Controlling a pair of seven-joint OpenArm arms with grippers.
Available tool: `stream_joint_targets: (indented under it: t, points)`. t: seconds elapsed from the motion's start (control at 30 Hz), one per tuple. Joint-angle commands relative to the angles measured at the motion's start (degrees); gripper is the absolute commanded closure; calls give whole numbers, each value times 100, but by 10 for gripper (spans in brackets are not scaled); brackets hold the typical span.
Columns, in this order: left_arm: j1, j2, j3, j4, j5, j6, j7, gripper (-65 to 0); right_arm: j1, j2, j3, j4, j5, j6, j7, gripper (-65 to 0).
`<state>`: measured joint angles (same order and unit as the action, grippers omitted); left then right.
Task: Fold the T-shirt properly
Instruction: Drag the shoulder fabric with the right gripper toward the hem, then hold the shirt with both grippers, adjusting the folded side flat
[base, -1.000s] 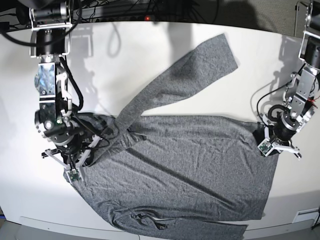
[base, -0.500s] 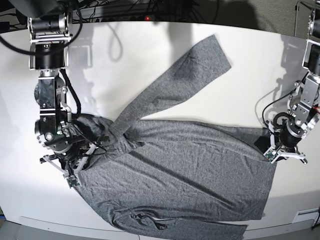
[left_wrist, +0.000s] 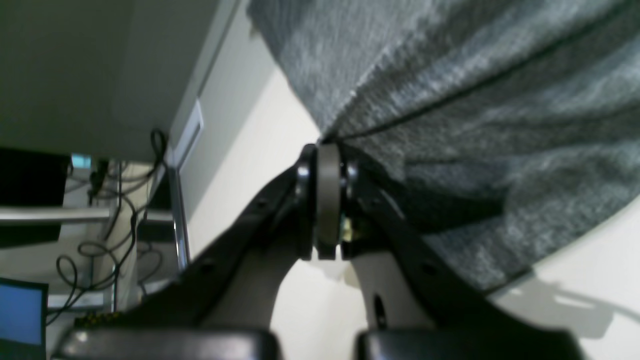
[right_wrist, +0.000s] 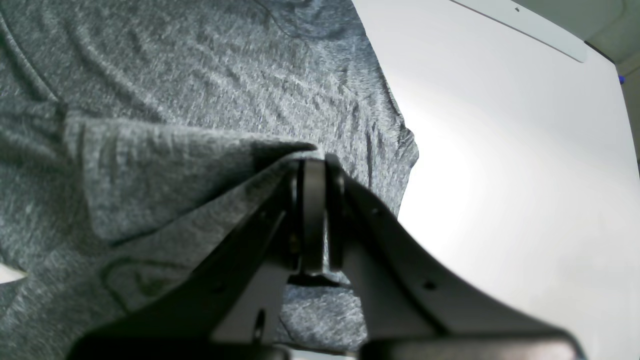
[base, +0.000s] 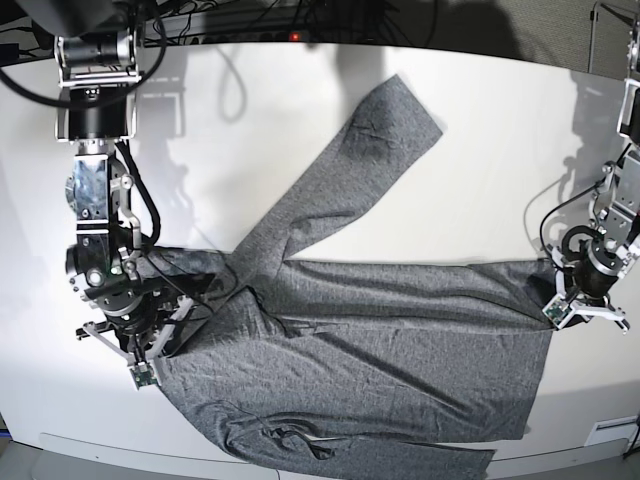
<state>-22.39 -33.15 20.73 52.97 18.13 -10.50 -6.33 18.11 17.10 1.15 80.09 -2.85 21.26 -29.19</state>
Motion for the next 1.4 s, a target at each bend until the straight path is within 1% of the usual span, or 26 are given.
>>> stream_joint_targets:
  t: [0.0, 0.07, 0.3, 0.47, 0.7, 0.83, 0.97, 1.07, 1.17, 1.23, 1.37]
  points:
    - [-157, -98, -42, 76, -26, 111, -170, 0, 175, 55, 39, 111, 9, -26, 177, 0]
    - [-157, -79, -42, 76, -24, 107, -315, 0, 175, 50, 39, 81, 11, -26, 190, 0]
    - [-160, 90, -42, 74, -22, 103, -293, 0, 188, 50, 39, -144, 7, -26, 341, 0]
    - [-175, 195, -42, 72, -17, 107, -317, 0, 240, 50, 39, -444, 4, -28, 638, 0]
    - [-417, 201, -42, -118, -20, 109, -315, 0, 861, 50, 39, -1532, 9, -26, 758, 0]
    - [-599, 208, -42, -455, -22, 107, -326, 0, 1084, 50, 39, -1832, 9, -26, 778, 0]
    - [-765, 409, -42, -911, -20, 103, -337, 0, 1093, 35, 39, -1875, 7, -24, 822, 0]
    - [-887, 649, -42, -1364, 4, 103, -516, 0, 1095, -42, 39, -1880, 4, -26, 828, 0]
    - [-1054, 859, -42, -1816, 398, 107, -710, 0, 1095, -122, 39, -1880, -48, -24, 894, 0]
    - [-1191, 953, -42, -2083, 535, 109, -748, 0, 1095, -149, 37, -1893, -166, -26, 1008, 0]
    - [-1486, 1056, -42, -2616, 542, 109, -748, 0, 1165, -157, 37, -2197, -219, -26, 1281, 0]
